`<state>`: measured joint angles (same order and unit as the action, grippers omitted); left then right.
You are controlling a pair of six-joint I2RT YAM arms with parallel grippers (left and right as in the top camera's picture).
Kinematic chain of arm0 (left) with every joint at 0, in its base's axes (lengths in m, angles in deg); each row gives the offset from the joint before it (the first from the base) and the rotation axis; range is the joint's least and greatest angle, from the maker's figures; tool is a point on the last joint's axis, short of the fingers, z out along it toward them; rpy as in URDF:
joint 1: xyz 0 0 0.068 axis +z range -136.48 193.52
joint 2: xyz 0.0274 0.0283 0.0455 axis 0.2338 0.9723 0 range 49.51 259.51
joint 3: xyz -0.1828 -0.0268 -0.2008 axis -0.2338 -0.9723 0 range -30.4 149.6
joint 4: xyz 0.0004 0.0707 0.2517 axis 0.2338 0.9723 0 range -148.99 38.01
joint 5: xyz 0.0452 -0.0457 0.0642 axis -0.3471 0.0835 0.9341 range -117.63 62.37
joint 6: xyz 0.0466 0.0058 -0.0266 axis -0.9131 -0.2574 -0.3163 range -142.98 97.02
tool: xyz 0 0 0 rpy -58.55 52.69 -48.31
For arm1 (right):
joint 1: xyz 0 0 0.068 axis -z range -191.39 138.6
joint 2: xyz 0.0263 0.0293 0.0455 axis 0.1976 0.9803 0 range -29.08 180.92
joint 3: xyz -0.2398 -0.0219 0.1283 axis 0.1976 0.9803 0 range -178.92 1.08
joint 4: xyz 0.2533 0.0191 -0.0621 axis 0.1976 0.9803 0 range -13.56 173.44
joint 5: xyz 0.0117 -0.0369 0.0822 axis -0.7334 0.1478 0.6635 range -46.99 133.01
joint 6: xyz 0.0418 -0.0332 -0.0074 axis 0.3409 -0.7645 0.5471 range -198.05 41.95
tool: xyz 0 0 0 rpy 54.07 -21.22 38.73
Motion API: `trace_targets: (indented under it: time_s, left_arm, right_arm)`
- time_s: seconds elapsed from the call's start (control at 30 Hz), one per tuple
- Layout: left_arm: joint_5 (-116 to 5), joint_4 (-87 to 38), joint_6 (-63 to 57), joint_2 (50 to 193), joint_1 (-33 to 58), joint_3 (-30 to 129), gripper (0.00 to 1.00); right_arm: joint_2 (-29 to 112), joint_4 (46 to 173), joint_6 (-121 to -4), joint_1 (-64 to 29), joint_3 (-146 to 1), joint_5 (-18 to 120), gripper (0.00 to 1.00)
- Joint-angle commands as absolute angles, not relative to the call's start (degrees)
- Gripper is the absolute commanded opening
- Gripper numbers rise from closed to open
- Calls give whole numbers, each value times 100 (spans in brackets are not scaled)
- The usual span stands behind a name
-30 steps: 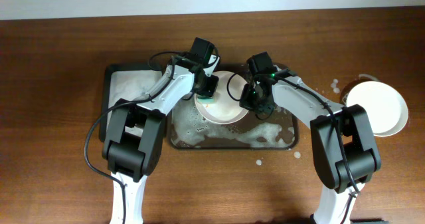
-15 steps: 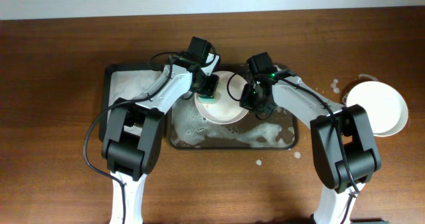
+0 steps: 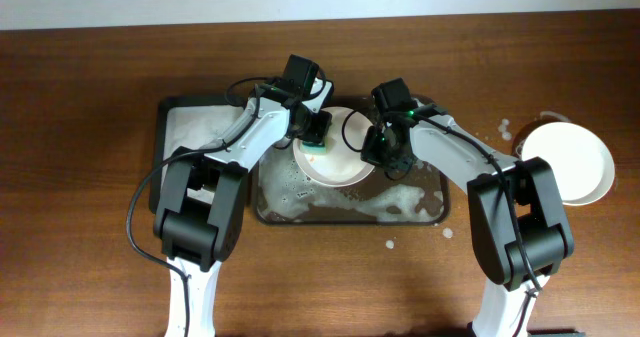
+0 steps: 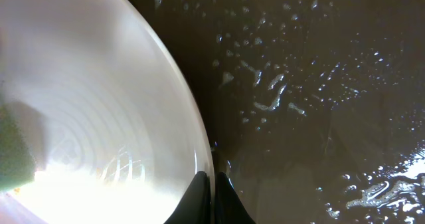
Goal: Clean dirty plates on tray and stack at the side
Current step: 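Scrub the pink plate with the sponge while the right gripper holds it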
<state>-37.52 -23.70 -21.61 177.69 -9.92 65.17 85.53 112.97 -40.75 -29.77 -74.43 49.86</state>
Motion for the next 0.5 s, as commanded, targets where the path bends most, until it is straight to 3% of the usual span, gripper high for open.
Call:
trace_targets:
  time_s: [0.0, 0.47]
  left_arm:
    - [-4222, -2243, -2373, 18118, -1023, 6373, 0]
    - [-4442, -2256, -2430, 18118, -1023, 6373, 0]
  right_arm:
    - [8660, 11288, -4139, -3014, -7447, 4824, 4]
    - [8660, 11288, -4163, -3014, -7447, 4827, 4]
